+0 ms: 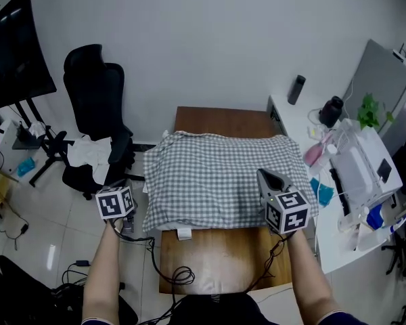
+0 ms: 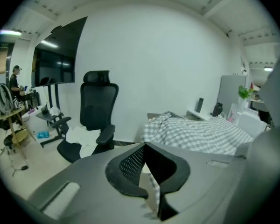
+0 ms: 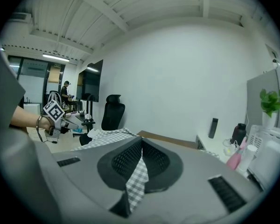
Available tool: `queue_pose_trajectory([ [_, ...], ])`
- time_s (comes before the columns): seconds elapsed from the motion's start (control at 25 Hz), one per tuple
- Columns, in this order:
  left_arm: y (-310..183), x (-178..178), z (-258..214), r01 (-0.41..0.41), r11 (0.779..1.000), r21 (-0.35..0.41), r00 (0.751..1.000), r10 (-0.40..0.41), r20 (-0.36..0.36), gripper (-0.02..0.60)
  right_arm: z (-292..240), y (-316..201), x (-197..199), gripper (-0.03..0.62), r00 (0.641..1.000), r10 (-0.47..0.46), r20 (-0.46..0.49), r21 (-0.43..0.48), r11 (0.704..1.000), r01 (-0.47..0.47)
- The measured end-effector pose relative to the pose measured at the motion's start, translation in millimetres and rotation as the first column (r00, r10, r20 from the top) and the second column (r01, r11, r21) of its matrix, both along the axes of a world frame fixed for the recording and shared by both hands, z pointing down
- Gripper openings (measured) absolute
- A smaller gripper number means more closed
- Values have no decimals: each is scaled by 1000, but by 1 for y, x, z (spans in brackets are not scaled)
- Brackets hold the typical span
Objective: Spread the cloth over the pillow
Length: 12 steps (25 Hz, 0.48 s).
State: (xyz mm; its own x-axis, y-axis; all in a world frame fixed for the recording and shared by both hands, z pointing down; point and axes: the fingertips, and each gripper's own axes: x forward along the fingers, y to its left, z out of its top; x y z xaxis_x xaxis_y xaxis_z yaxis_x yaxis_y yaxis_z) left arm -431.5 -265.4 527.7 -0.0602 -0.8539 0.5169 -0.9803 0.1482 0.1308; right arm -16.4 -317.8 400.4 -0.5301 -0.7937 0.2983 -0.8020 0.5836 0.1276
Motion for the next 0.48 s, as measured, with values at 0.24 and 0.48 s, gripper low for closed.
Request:
queue_pose_trajectory([
  [0.24,-2,102,-77,-188,964,185,982,191,6,8,-15,10,22,3,997,11,79,8,1000,-12],
  [0.48,3,206,-130,-331,898,289,939,343,7,8,-31,32,28,3,983,-27,179,22,999,24],
])
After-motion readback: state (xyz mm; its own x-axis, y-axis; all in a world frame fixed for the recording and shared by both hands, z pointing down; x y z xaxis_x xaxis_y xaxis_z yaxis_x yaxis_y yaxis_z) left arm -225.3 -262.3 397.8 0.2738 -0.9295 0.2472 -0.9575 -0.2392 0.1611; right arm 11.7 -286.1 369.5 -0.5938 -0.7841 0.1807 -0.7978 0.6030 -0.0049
